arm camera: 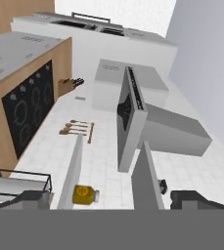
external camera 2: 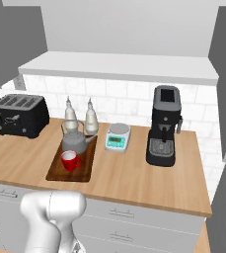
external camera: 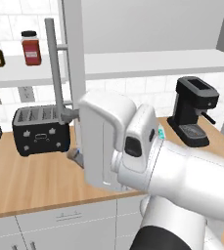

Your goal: Pick the kettle from the counter and place it on the tray. Then pick the mug from the cabinet and place it on the tray. Then close the cabinet doors.

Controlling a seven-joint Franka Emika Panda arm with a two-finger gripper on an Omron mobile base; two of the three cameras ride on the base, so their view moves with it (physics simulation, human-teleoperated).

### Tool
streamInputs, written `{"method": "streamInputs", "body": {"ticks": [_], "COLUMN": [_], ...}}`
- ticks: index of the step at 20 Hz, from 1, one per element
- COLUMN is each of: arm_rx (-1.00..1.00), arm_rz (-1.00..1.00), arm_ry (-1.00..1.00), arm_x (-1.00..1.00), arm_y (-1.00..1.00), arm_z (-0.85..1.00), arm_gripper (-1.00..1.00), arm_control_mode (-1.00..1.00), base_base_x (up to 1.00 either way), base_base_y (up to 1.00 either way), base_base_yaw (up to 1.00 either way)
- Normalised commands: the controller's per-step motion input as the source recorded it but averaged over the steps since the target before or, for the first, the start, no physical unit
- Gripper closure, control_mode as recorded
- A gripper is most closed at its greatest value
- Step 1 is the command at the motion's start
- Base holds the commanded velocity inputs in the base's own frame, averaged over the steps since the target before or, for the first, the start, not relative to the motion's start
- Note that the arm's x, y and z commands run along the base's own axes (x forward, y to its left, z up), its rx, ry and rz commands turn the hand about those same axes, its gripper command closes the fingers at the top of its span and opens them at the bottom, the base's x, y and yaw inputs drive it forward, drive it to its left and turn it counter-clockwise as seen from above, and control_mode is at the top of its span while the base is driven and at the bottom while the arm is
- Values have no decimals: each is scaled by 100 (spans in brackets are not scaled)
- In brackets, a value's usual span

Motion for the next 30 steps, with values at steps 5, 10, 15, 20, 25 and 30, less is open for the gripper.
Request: {"method": "streamInputs", "body": {"ticks": [5,10,15,20,25,30], "arm_rx": [0,0,0,-1,-7,-7], "arm_rz": [0,-5,-7,-4,-10,-14], "arm_ry": [1,6,7,0,0,0], "arm_x": [30,62,62,56,57,59], "arm_y": [62,18,1,-16,-40,-53], "arm_z": [1,0,-13,-20,-12,-5], "arm_gripper": [-100,-100,-100,-100,-100,-100], "arm_control_mode": [-100,-100,-100,-100,-100,-100], "base_base_x": [0,0,0,0,0,0], "base_base_y": [0,0,0,0,0,0], "base_base_yaw": [0,0,0,0,0,0]}}
